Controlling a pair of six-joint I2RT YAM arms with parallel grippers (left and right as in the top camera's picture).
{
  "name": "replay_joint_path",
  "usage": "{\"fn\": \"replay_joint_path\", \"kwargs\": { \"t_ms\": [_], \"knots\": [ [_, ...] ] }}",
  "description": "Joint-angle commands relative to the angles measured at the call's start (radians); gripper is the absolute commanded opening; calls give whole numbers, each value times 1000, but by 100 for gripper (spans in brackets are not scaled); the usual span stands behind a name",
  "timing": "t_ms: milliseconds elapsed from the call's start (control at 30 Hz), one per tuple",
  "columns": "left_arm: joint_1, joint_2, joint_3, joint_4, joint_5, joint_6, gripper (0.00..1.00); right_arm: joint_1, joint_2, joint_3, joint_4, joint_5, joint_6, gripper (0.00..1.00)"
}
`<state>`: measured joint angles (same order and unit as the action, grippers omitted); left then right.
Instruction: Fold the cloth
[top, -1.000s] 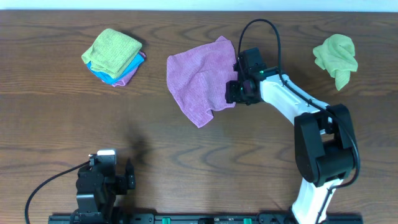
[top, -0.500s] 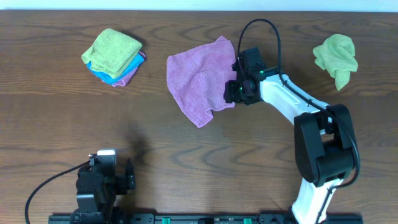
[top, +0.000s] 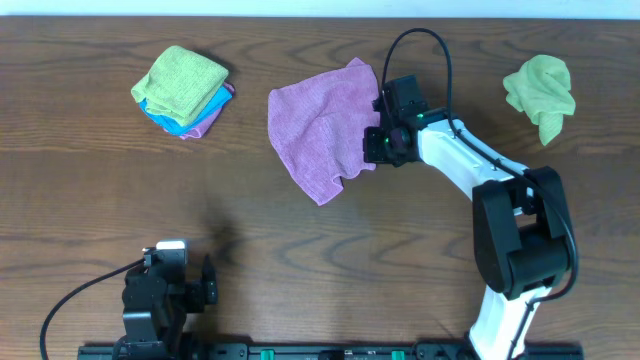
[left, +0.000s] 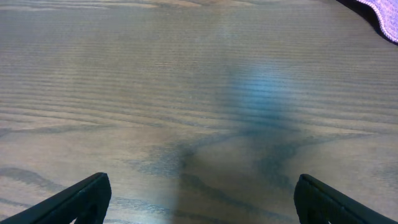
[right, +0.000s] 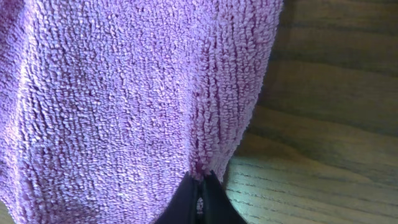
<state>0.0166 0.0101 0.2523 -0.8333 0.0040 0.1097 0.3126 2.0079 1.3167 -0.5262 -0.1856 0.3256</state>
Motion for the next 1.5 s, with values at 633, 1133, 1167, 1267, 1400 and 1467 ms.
{"fn": "replay_joint_path", "kwargs": {
  "t_ms": [633,1133,1167,1267,1400,1467],
  "knots": [
    [-4,-6,-10,-38,-8,25,95,130,-240,12,71,-92,-370,2],
    [-4,-6,-10,-38,-8,25,95,357,-51,13,81,29,-283,33],
    [-4,-6,-10,-38,-8,25,95,352,-63,13,80,45,-265,37],
    [-4,-6,-10,-38,-8,25,95,332,-116,13,79,50,-238,44],
    [-4,-6,-10,-37,-8,25,95,304,-167,13,46,51,-192,52],
    [-4,-6,-10,-37,-8,25,95,293,-172,13,22,48,-163,55]
  ]
}}
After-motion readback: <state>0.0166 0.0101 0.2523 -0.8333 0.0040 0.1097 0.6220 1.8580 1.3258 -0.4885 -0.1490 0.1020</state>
